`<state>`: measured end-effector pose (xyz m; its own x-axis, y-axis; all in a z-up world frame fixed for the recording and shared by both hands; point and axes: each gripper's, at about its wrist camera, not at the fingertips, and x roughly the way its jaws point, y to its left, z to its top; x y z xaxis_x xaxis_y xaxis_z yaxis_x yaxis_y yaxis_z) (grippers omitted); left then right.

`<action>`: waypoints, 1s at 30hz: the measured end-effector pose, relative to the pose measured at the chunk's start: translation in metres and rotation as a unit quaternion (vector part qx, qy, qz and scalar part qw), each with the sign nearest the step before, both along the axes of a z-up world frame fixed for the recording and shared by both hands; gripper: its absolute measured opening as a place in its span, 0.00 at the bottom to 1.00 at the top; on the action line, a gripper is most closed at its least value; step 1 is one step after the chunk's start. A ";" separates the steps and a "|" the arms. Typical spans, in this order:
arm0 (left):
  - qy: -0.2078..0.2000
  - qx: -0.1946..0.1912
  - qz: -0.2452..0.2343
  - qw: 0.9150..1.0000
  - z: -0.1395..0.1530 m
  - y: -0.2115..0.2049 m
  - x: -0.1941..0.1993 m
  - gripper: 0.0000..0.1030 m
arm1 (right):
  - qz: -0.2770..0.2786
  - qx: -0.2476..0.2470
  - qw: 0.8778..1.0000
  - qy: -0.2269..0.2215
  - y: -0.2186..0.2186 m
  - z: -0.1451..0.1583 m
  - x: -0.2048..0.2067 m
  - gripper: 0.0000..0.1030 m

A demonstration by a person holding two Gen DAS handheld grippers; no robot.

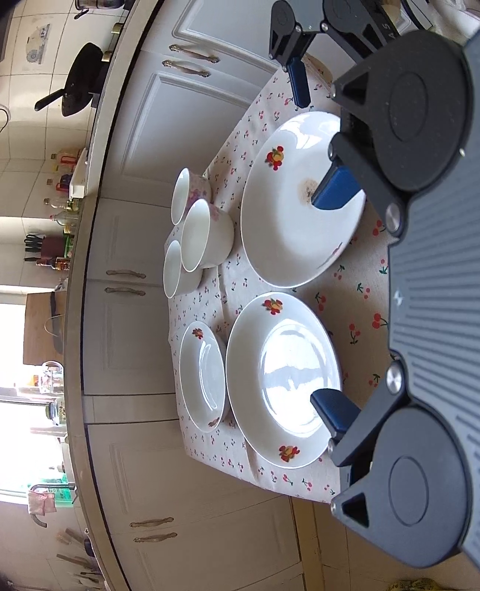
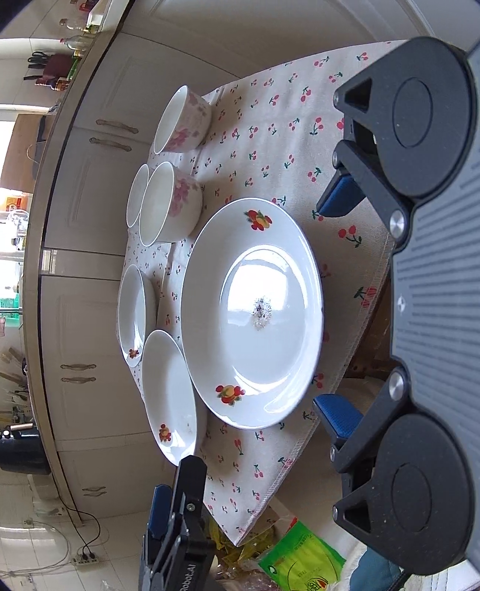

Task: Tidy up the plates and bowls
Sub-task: 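Close the left tool on the rim of the brown-stained white plate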

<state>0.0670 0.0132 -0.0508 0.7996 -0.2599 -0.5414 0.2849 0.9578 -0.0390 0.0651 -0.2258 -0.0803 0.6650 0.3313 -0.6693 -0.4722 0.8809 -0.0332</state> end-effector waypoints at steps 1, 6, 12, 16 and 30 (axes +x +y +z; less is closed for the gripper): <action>0.000 0.003 -0.002 1.000 0.000 -0.002 0.001 0.99 | 0.001 -0.001 1.000 0.000 0.001 -0.001 0.001 1.00; 0.003 0.020 -0.027 0.999 0.004 -0.011 0.009 0.99 | 0.007 -0.015 1.000 -0.001 0.007 -0.007 0.007 1.00; 0.019 0.037 -0.068 0.997 0.004 -0.022 0.027 0.99 | 0.020 -0.032 0.999 -0.003 0.016 -0.011 0.013 1.00; 0.036 0.041 -0.098 0.994 0.003 -0.029 0.041 0.99 | 0.022 -0.035 0.999 -0.003 0.016 -0.013 0.018 1.00; 0.095 0.055 -0.193 0.975 0.002 -0.058 0.106 0.99 | 0.025 -0.007 0.999 0.025 0.010 -0.018 0.032 1.00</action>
<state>0.1732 -0.0449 -0.0484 0.5362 -0.4534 -0.7120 0.6221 0.7823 -0.0297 0.0974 -0.2154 -0.0983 0.6133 0.3535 -0.7063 -0.5176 0.8553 -0.0214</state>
